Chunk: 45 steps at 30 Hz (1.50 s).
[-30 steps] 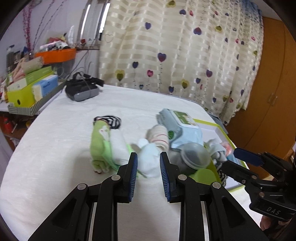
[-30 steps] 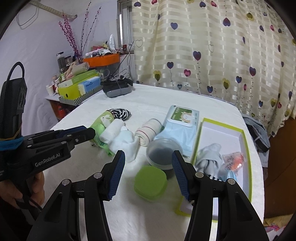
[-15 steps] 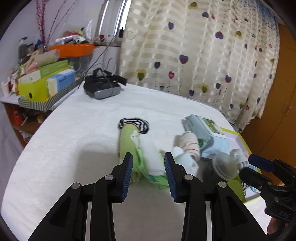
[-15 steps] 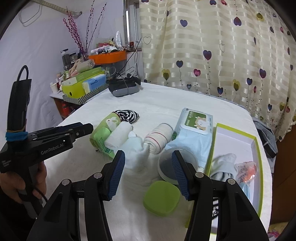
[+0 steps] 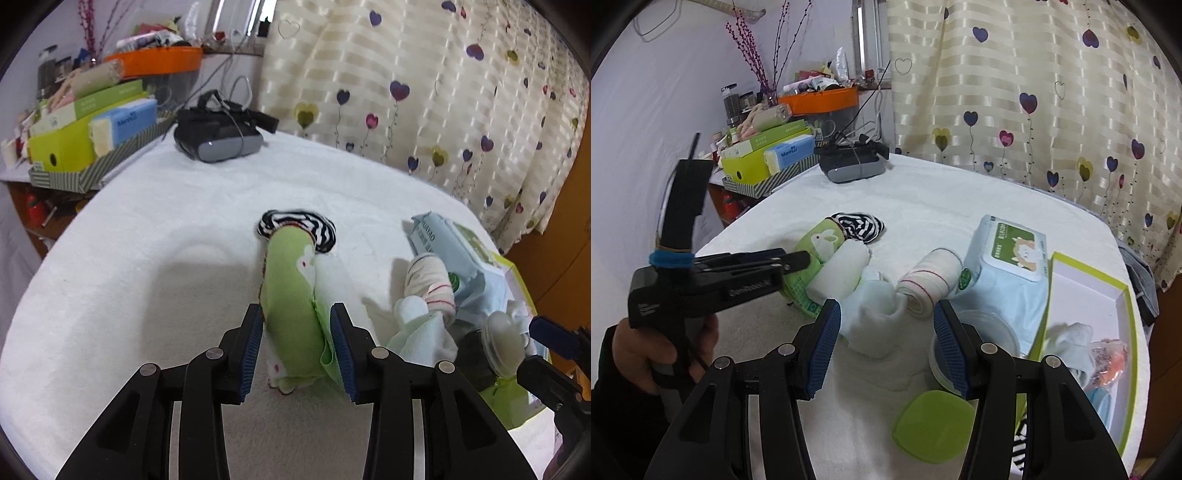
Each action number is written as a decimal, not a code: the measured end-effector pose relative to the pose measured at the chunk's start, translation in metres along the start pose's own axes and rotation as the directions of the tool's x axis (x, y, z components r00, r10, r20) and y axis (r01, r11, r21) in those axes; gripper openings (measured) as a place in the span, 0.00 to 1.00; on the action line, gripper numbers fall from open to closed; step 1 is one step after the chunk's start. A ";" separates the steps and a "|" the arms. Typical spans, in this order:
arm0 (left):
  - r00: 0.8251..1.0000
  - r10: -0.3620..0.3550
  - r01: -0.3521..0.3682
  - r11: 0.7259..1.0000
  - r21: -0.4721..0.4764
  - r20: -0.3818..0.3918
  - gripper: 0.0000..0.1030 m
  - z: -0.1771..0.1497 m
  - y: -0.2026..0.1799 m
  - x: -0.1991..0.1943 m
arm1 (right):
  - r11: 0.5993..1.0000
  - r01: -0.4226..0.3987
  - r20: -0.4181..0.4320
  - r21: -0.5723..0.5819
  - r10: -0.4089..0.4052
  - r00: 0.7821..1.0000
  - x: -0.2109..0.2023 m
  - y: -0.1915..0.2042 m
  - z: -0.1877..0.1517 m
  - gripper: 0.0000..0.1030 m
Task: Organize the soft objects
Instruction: 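Grasp the green rabbit towel with the left gripper while the right gripper grasps the white sock, then lift and carry the green towel and white sock with both grippers over the white box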
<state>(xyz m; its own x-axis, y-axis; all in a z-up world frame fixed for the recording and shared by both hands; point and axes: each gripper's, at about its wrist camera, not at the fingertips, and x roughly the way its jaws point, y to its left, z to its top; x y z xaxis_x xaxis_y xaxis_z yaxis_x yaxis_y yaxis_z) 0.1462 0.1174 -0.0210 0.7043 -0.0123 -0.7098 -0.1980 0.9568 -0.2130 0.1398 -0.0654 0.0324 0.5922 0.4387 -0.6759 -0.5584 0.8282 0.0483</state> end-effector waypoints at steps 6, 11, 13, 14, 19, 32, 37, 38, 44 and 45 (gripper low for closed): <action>1.000 -0.006 0.005 1.000 -0.027 -0.029 0.35 -0.004 0.005 0.014 | 1.000 -0.016 -0.023 -0.009 0.015 1.000 0.012 0.003 0.003 0.52; 0.999 -0.035 0.033 0.998 -0.051 -0.030 0.22 -0.007 0.010 0.016 | 1.000 -0.020 -0.059 -0.021 0.019 0.998 0.026 0.010 0.004 0.52; 0.999 -0.046 0.044 0.997 -0.065 -0.025 0.21 -0.008 0.013 0.012 | 0.999 -0.018 -0.070 -0.031 0.016 0.997 0.031 0.014 0.006 0.52; 0.999 -0.047 0.046 0.996 -0.071 -0.022 0.21 -0.009 0.015 0.010 | 0.999 -0.017 -0.073 -0.035 0.015 0.997 0.033 0.015 0.006 0.52; 0.998 -0.061 0.062 0.993 -0.096 0.008 0.21 -0.011 0.025 -0.006 | 0.999 -0.001 -0.114 -0.043 -0.003 0.994 0.047 0.020 0.006 0.52; 0.999 -0.043 0.046 0.990 -0.135 0.024 0.30 -0.011 0.044 -0.011 | 0.996 0.036 -0.211 -0.079 -0.052 0.976 0.078 0.031 0.004 0.52; 0.999 -0.044 0.045 0.987 -0.154 0.010 0.31 -0.008 0.051 -0.003 | 0.995 0.051 -0.247 -0.091 -0.072 0.966 0.089 0.030 0.003 0.52; 0.999 -0.043 0.043 0.988 -0.151 0.005 0.32 -0.007 0.051 -0.001 | 0.994 0.048 -0.254 -0.095 -0.071 0.965 0.091 0.031 0.002 0.52; 0.997 -0.049 0.042 0.992 -0.121 -0.059 0.32 0.000 0.045 0.014 | 0.992 0.018 -0.234 -0.125 -0.047 0.971 0.090 0.036 -0.001 0.33; 0.998 -0.044 0.038 0.992 -0.119 -0.054 0.32 0.002 0.044 0.014 | 0.992 0.018 -0.228 -0.122 -0.046 0.973 0.088 0.035 0.000 0.32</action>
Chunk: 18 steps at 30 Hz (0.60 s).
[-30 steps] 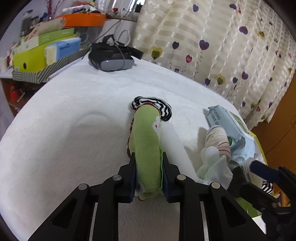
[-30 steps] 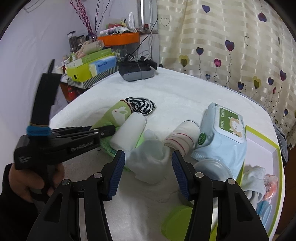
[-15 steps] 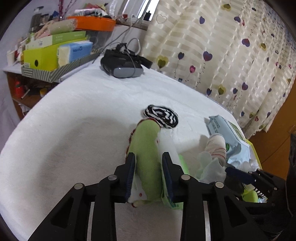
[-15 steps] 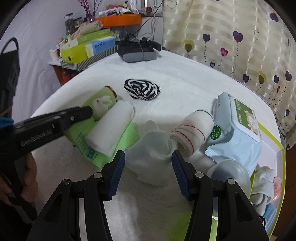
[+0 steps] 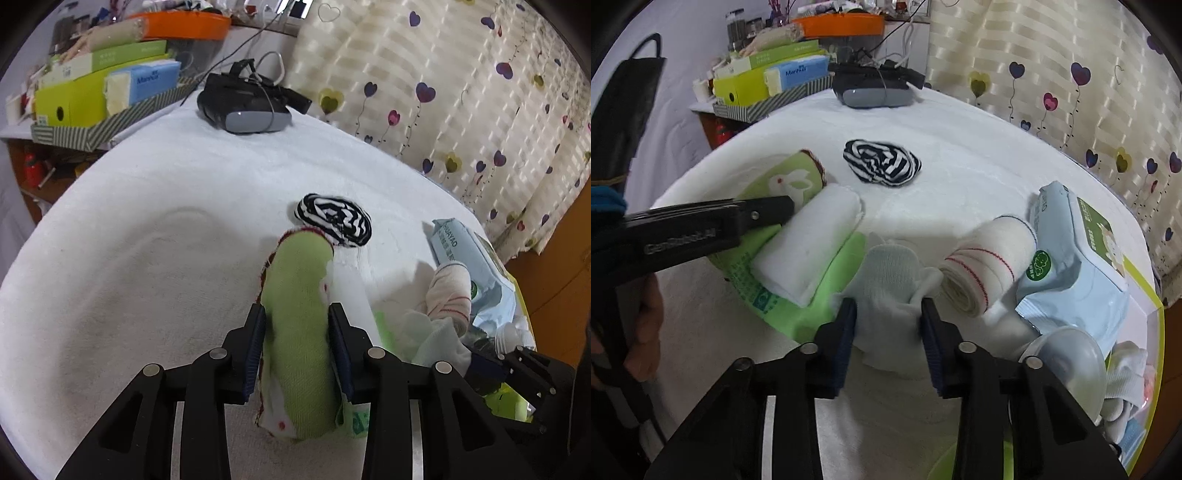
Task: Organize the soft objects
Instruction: 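Lift and carry the green towel and white sock with both grippers over the white box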
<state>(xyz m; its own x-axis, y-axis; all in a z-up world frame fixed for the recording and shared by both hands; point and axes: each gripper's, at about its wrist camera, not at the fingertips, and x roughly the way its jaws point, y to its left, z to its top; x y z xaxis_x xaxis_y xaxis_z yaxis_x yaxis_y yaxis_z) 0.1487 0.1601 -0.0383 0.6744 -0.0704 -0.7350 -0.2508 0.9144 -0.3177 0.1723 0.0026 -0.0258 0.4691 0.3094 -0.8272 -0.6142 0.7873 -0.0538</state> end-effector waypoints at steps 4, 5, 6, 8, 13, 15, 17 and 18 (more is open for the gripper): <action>1.000 0.008 -0.008 1.000 -0.011 0.010 0.32 0.007 0.000 0.001 | 1.000 -0.007 0.034 0.003 0.007 0.999 -0.009 -0.003 -0.001 0.31; 1.000 0.002 -0.002 1.000 -0.018 -0.001 0.32 0.007 0.001 0.004 | 1.000 -0.008 0.040 0.004 0.008 0.999 -0.011 -0.003 0.000 0.31; 1.000 0.002 -0.002 1.000 -0.025 -0.015 0.32 0.006 0.002 0.007 | 1.000 -0.010 0.047 0.004 0.010 0.999 -0.013 -0.003 -0.001 0.31; 1.000 0.004 -0.005 1.000 -0.030 -0.021 0.21 0.005 0.004 0.007 | 1.000 -0.018 0.059 0.004 0.018 0.998 -0.016 -0.004 -0.001 0.31; 1.000 -0.019 0.020 0.997 -0.076 0.016 0.20 0.008 0.013 -0.007 | 0.999 -0.045 0.102 0.012 0.044 0.994 -0.029 -0.004 -0.001 0.31; 0.999 -0.023 0.026 0.995 -0.093 0.038 0.20 0.009 0.017 -0.016 | 0.999 -0.048 0.115 0.017 0.046 0.992 -0.034 -0.004 -0.002 0.31; 0.998 -0.026 0.032 0.995 -0.096 0.055 0.20 0.010 0.019 -0.024 | 0.998 -0.051 0.131 0.023 0.047 0.990 -0.039 -0.005 -0.002 0.31; 0.998 -0.027 0.033 0.995 -0.096 0.065 0.20 0.010 0.019 -0.028 | 0.998 -0.053 0.139 0.027 0.049 0.989 -0.041 -0.006 -0.002 0.31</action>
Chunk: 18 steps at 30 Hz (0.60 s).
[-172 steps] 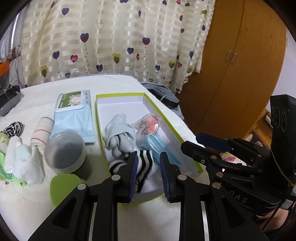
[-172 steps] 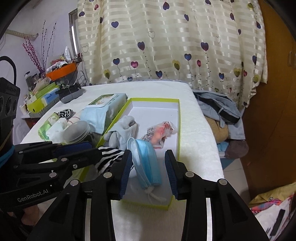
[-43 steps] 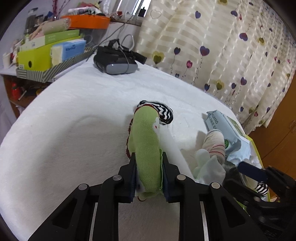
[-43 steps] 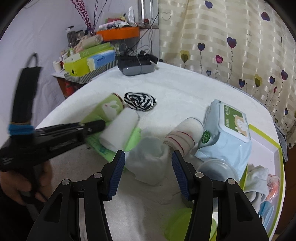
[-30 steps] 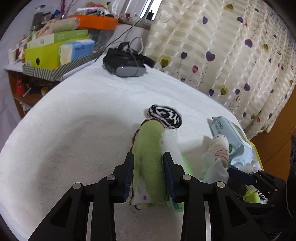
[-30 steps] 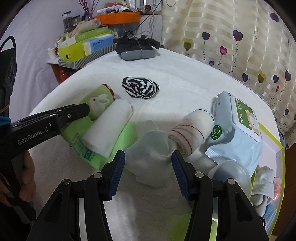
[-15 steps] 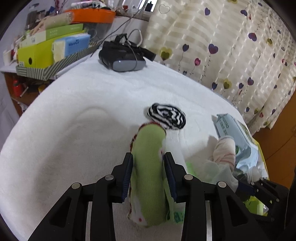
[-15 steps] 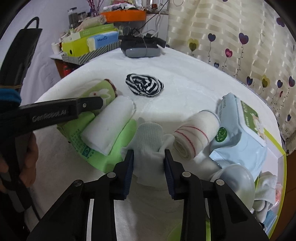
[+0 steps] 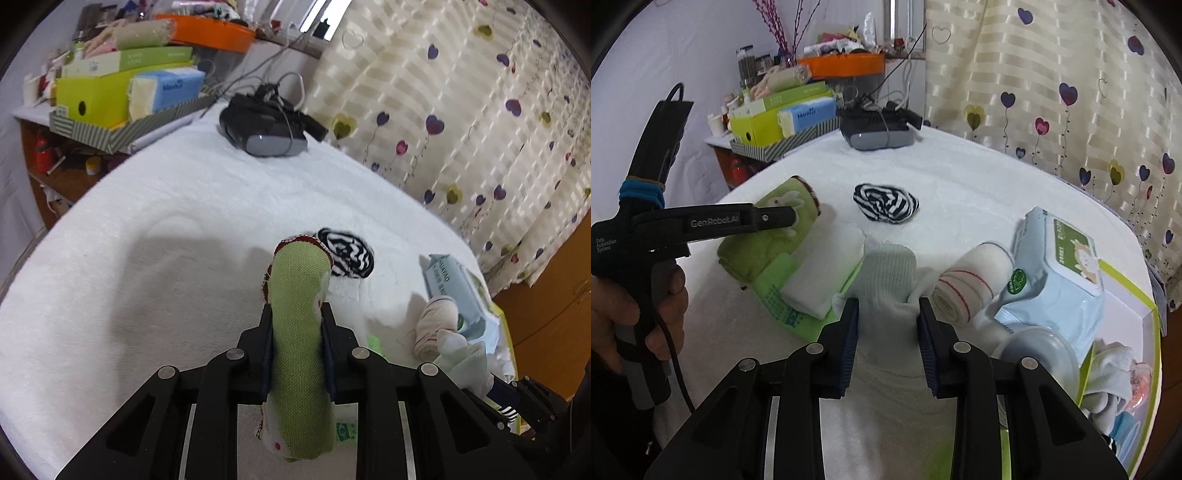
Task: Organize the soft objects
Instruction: 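Lift and carry the green towel and white sock with both grippers over the white box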
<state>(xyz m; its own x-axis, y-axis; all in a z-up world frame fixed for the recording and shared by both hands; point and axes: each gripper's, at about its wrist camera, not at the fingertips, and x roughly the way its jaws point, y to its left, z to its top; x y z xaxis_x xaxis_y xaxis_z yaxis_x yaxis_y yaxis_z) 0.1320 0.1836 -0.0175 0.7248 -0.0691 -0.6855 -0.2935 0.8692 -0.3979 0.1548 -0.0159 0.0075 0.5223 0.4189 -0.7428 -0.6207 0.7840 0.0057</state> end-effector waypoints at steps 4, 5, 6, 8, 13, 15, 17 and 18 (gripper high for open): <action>0.999 0.009 -0.009 1.000 0.015 0.036 0.20 -0.001 -0.002 -0.019 | 1.000 -0.015 0.042 0.020 0.014 0.999 -0.012 -0.001 0.000 0.31; 0.999 0.014 -0.015 1.000 0.023 0.046 0.20 -0.001 -0.003 -0.023 | 1.000 -0.016 0.049 0.021 0.015 0.999 -0.015 -0.001 0.000 0.31; 0.998 0.016 -0.018 0.999 0.035 0.058 0.20 -0.003 -0.007 -0.030 | 1.000 -0.017 0.058 0.022 0.016 0.998 -0.018 0.000 -0.001 0.31; 0.997 0.009 -0.013 0.998 0.055 0.071 0.20 -0.006 -0.012 -0.039 | 0.999 -0.020 0.076 0.026 0.018 0.997 -0.025 0.000 -0.002 0.31; 0.995 -0.015 0.003 0.991 0.133 0.094 0.20 -0.020 -0.036 -0.059 | 0.999 -0.013 0.109 0.037 0.009 0.994 -0.043 0.001 -0.007 0.31; 0.994 -0.033 0.016 0.986 0.167 0.103 0.20 -0.027 -0.049 -0.068 | 0.999 -0.005 0.126 0.049 -0.002 0.992 -0.052 -0.001 -0.010 0.31; 0.993 -0.049 0.027 0.981 0.193 0.109 0.20 -0.032 -0.058 -0.075 | 0.998 0.005 0.144 0.063 -0.014 0.990 -0.063 -0.003 -0.014 0.31; 0.992 -0.062 0.038 0.978 0.205 0.111 0.20 -0.035 -0.064 -0.079 | 0.998 0.009 0.152 0.069 -0.020 0.988 -0.068 -0.004 -0.016 0.31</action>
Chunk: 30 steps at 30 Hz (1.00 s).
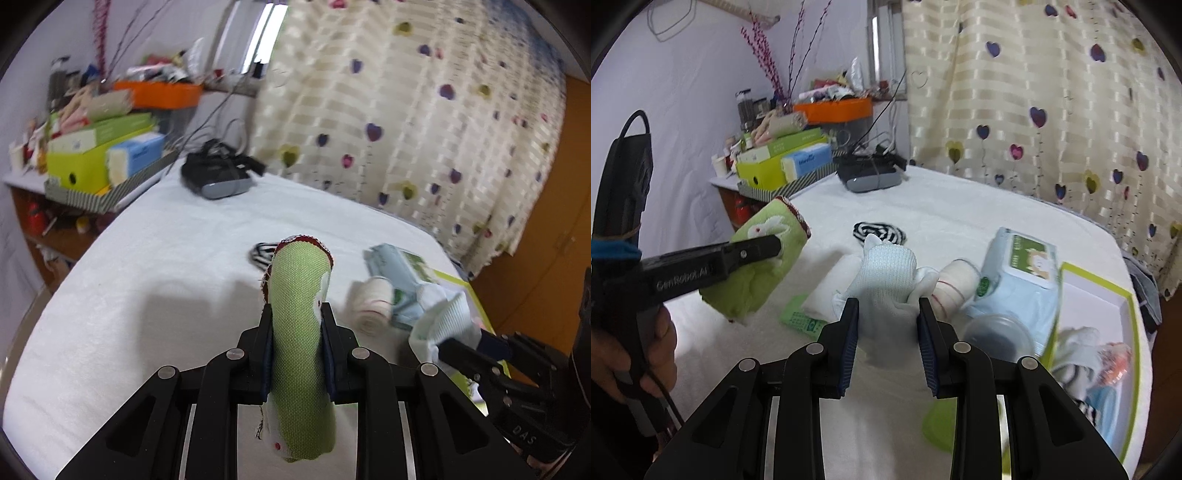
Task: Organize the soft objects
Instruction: 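Lift and carry the green towel and white sock with both grippers over the white box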
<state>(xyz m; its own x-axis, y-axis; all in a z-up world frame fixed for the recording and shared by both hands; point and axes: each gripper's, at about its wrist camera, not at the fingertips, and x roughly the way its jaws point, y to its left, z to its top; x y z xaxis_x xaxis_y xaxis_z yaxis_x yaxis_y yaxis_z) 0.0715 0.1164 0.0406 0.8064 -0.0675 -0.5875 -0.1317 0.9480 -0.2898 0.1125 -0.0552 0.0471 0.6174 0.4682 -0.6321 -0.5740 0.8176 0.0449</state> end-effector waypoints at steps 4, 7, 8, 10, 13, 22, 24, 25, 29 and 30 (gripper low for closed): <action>1.000 -0.028 0.027 0.999 0.036 0.013 0.20 -0.005 -0.023 -0.012 | 1.000 0.019 0.036 0.015 -0.019 0.999 -0.024 -0.005 -0.006 0.31; 0.999 -0.044 0.043 0.997 0.062 0.014 0.20 -0.010 -0.039 -0.019 | 0.999 0.032 0.055 0.028 -0.034 0.998 -0.039 -0.009 -0.011 0.31; 0.999 -0.053 0.052 0.996 0.071 0.014 0.20 -0.011 -0.045 -0.021 | 0.999 0.036 0.062 0.033 -0.038 0.997 -0.044 -0.011 -0.013 0.31; 0.998 -0.064 0.063 0.994 0.087 0.012 0.20 -0.014 -0.056 -0.025 | 0.998 0.043 0.074 0.046 -0.047 0.996 -0.054 -0.016 -0.018 0.31; 0.997 -0.078 0.076 0.990 0.116 0.012 0.20 -0.018 -0.073 -0.030 | 0.997 0.052 0.087 0.061 -0.057 0.995 -0.065 -0.023 -0.023 0.31; 0.993 -0.118 0.116 0.977 0.179 0.000 0.20 -0.030 -0.114 -0.039 | 0.991 0.075 0.118 0.106 -0.088 0.989 -0.091 -0.045 -0.039 0.31; 0.992 -0.127 0.125 0.974 0.190 -0.003 0.20 -0.033 -0.122 -0.040 | 0.990 0.078 0.123 0.118 -0.093 0.988 -0.096 -0.051 -0.044 0.31; 0.992 -0.129 0.128 0.973 0.194 -0.005 0.20 -0.034 -0.126 -0.040 | 0.989 0.079 0.125 0.123 -0.094 0.988 -0.098 -0.053 -0.045 0.31; 0.989 -0.147 0.147 0.966 0.215 -0.018 0.20 -0.039 -0.144 -0.039 | 0.986 0.086 0.127 0.145 -0.105 0.986 -0.106 -0.066 -0.053 0.31; 0.988 -0.153 0.154 0.963 0.221 -0.022 0.20 -0.041 -0.149 -0.038 | 0.984 0.089 0.127 0.152 -0.109 0.986 -0.108 -0.070 -0.056 0.31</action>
<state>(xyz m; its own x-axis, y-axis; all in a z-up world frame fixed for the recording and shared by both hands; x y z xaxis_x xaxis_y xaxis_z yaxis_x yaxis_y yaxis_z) 0.0368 -0.0352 0.0751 0.8041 -0.2184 -0.5529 0.1248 0.9714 -0.2021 0.0557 -0.1817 0.0692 0.7398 0.4151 -0.5295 -0.4282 0.8975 0.1054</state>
